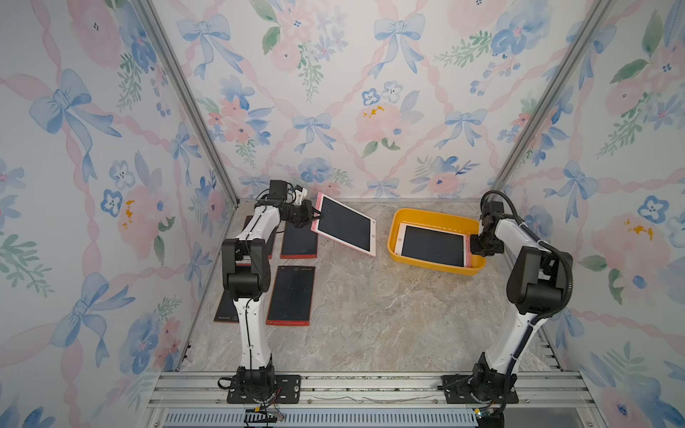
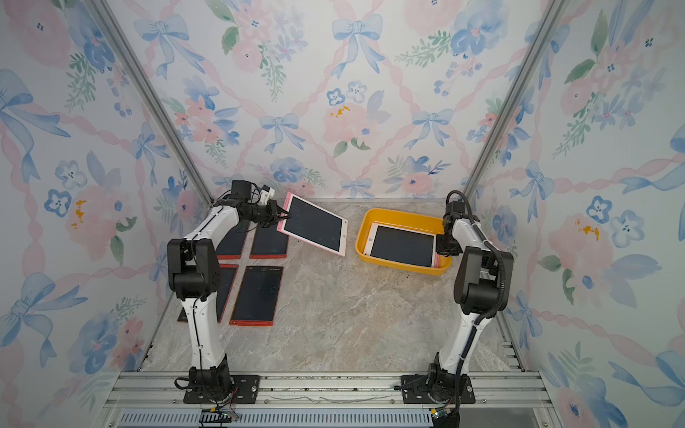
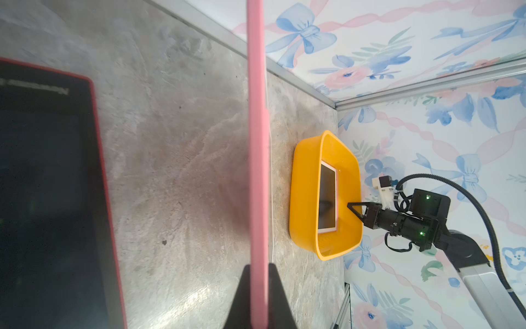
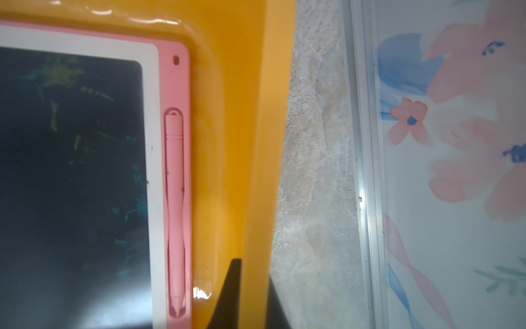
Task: Take out the writing tablet from the storage box
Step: Place the writing tablet at the center of the board.
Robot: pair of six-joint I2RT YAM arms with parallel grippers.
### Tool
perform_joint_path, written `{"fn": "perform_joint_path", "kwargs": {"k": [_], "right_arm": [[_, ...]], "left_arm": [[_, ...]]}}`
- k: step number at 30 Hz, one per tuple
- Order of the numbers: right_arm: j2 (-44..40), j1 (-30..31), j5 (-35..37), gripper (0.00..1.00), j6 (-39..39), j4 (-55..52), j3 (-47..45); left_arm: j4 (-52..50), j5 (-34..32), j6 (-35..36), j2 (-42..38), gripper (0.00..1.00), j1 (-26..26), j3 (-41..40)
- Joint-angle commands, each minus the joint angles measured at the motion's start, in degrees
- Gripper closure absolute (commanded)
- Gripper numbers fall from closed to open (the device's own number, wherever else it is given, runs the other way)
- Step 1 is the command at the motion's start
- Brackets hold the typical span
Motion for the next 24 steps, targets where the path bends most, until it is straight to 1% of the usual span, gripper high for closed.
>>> {"fn": "perform_joint_path", "kwargs": {"k": [1,6,12,19,20,23,24], "right_arm": [[2.85,-0.46,7.25,1.0,-5.93,-4.58,-1.49],[2.4,-0.65,6.32,1.0,-5.85,-2.2,-3.22],[2.02,-1.14,6.32,0.99,-5.36,-1.69,-3.64],[-0.36,-2.54,6.32,0.99,-5.67,-0.93,-6.22],[-0.57,-2.69,6.32,0.99,-5.83,-0.66,-6.84],[-0.76,-2.94,6.67,0.99,-5.87,-0.11,-8.15],[-0.68,-2.96,6.92,0.99,-5.85,-0.11,-8.3]], "left_arm": [[0.34,-0.9,1.42,2.91,1.0,-2.33,-0.96],[0.64,-5.01,0.04,4.28,1.0,-4.15,-1.79],[3.55,-8.56,-3.58,3.45,1.0,-4.19,-5.72],[3.77,-13.24,-4.84,3.35,1.0,-4.61,-7.73],[3.77,-13.87,-4.95,3.12,0.98,-4.7,-7.89],[3.74,-15.48,-5.4,2.57,0.89,-4.96,-8.66],[3.75,-15.96,-5.57,2.27,0.88,-5.1,-9.06]]}}
